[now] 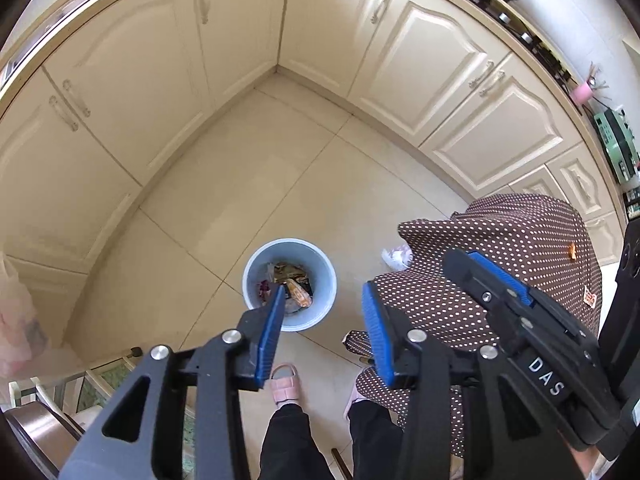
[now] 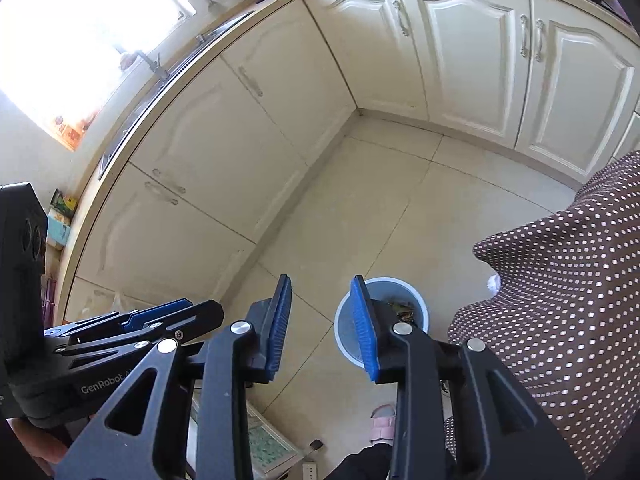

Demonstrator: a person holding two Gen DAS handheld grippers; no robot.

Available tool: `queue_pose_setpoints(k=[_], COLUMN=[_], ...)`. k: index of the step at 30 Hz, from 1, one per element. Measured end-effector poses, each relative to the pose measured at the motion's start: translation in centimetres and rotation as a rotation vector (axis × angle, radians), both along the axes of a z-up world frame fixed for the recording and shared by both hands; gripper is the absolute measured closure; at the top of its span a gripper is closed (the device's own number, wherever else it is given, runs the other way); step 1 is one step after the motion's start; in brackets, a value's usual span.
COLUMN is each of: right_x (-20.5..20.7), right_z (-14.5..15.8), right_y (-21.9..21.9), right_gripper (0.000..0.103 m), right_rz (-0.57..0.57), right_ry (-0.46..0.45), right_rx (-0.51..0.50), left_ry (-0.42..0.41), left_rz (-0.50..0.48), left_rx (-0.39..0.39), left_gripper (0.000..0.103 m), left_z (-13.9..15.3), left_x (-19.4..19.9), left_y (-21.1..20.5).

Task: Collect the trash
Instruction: 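Grasp the orange bread piece with the left tool while the right grasps the red-white packet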

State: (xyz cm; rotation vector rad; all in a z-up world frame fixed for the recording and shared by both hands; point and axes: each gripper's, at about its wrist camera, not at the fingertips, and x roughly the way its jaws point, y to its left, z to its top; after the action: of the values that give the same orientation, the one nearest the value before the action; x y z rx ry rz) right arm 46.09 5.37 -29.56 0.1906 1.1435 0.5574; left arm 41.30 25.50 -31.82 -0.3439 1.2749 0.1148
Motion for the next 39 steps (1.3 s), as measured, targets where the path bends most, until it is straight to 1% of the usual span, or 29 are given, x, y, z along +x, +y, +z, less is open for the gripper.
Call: queue_pose_setpoints(k=[5, 7, 9, 11, 12, 13, 15, 16, 17, 20, 22, 25, 29, 30, 31, 36, 39], right_x=[0.8, 1.1, 1.4, 1.6, 1.6, 1.6, 1.4, 1.3, 1.0, 0.5, -0.1, -0.8, -1.0, -1.0, -0.7, 0.6, 1.7], right_z=[0.5, 0.7, 1.0, 1.3, 1.4, 1.5, 1.5, 1.5, 1.5, 1.6, 1.3, 0.5, -1.0, -1.6, -2.0, -4.0, -4.7], right_y=[-5.6, -8.2, -12.0, -15.0, -17.6, -19.4, -23.5, -25.6, -27.9, -34.1, -37.8, -42.8, -47.0, -47.8, -48.0, -48.8, -49.1], right_gripper=[0.073, 0.072, 0.071, 0.07, 0.069, 0.068, 0.067, 0.066, 0.066, 0.065, 0.063, 0.062, 0.06, 0.057, 0.054, 0.053, 0.052], right_rz=[-0.072, -0.109, -0.166, -0.214, -0.255, -0.284, -0.354, -0.393, -0.436, -0.556, -0.632, -0.733, -0.802, -0.817, -0.824, -0.85, -0.871], right_ry=[-0.007, -0.013, -0.019, -0.024, -0.027, -0.029, -0.033, -0.036, -0.04, -0.048, -0.047, -0.026, 0.01, 0.023, 0.034, 0.078, 0.079], right_rx=[0.006, 0.004, -0.002, -0.009, -0.015, -0.021, -0.035, -0.044, -0.053, -0.083, -0.097, -0.115, -0.105, -0.094, -0.084, -0.031, -0.016], left_ry=[-0.005, -0.008, -0.012, -0.015, -0.016, -0.018, -0.02, -0.021, -0.021, -0.02, -0.018, -0.011, 0.006, 0.009, 0.013, 0.03, 0.031], left_rz=[-0.058, -0.1, -0.138, -0.192, -0.218, -0.238, -0.3, -0.318, -0.354, -0.421, -0.466, -0.518, -0.557, -0.561, -0.563, -0.548, -0.54], left_rx=[0.003, -0.001, -0.009, -0.016, -0.018, -0.02, -0.029, -0.032, -0.038, -0.046, -0.052, -0.061, -0.057, -0.057, -0.054, -0.032, -0.011], left_gripper=[0.063, 0.062, 0.062, 0.061, 0.06, 0.059, 0.058, 0.058, 0.057, 0.054, 0.054, 0.054, 0.054, 0.054, 0.054, 0.054, 0.054], left_z=[0.3, 0.5, 0.6, 0.7, 0.7, 0.8, 0.7, 0.7, 0.6, 0.2, -0.4, -1.2, -2.4, -2.6, -2.9, -4.2, -4.8], left_x=[1.9, 3.0, 3.9, 5.1, 5.7, 6.0, 7.2, 7.5, 8.2, 9.0, 9.8, 10.7, 11.5, 11.7, 11.9, 13.7, 14.5], left_y=[-4.9, -8.1, -11.0, -14.8, -16.6, -18.1, -22.6, -24.1, -26.7, -31.7, -35.5, -40.2, -44.3, -44.8, -45.3, -46.8, -47.2])
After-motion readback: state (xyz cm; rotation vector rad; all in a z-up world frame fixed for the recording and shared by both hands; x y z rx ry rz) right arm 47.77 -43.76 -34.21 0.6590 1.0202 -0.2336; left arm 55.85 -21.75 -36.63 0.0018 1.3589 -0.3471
